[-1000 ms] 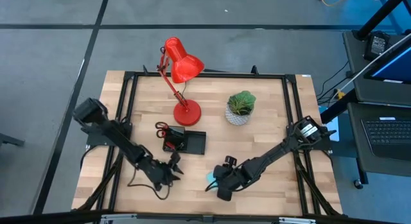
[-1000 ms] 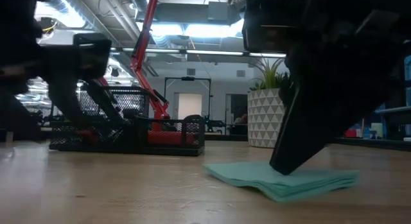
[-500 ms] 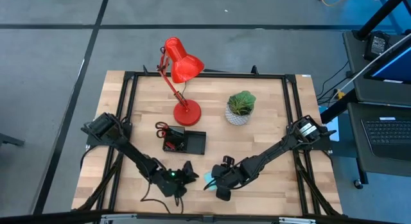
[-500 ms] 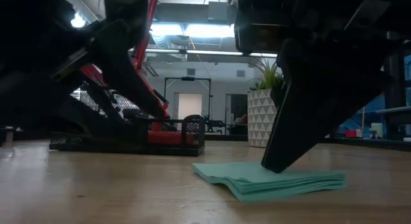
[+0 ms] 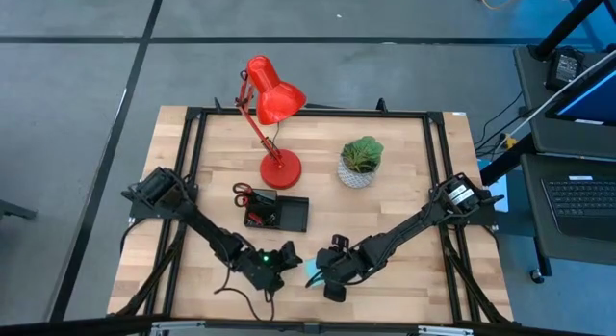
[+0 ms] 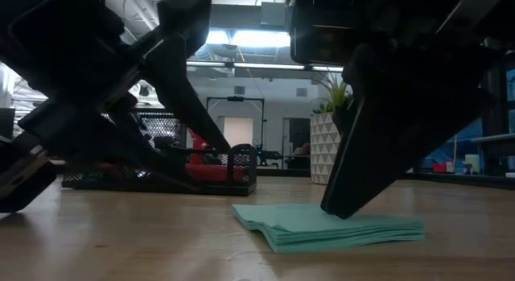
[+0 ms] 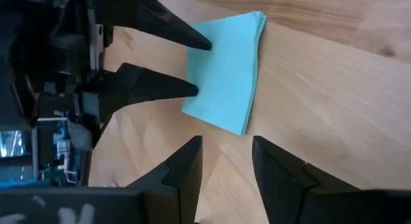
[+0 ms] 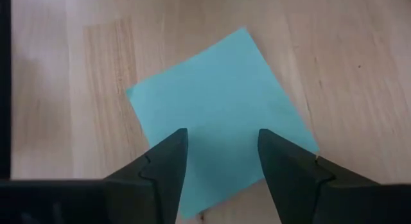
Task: Pick and place office supplies into organizer
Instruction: Put the blue sticky notes into the black desk organizer
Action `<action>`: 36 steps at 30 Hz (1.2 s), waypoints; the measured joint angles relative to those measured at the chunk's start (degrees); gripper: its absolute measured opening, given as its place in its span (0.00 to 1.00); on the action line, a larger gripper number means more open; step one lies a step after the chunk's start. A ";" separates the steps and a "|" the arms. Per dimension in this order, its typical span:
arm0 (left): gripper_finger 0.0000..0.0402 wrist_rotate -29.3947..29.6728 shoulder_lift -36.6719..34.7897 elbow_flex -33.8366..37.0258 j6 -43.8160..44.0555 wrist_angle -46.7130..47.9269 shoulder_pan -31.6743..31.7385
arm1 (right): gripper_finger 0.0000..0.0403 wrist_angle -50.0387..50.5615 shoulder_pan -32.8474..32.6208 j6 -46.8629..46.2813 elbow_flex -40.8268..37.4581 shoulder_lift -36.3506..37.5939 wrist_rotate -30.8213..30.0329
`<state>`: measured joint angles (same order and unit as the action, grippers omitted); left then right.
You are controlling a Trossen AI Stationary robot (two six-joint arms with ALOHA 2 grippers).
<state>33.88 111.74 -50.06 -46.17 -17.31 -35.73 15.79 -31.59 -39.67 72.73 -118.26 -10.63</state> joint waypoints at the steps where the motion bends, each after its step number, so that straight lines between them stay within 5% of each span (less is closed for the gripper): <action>1: 0.32 -0.52 0.00 0.02 -0.62 0.00 0.24 | 0.48 0.00 0.00 0.31 0.00 0.00 0.02; 25: 0.32 -13.14 -0.15 0.18 3.71 1.84 5.98 | 0.48 -0.28 0.25 -0.16 0.00 0.00 0.10; 36: 0.32 -14.47 -0.15 0.06 3.71 2.93 7.31 | 0.48 -2.68 2.64 2.67 0.00 -0.04 2.62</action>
<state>19.41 111.59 -50.00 -42.46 -14.37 -28.42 13.11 -28.95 -36.99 72.73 -118.30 -8.01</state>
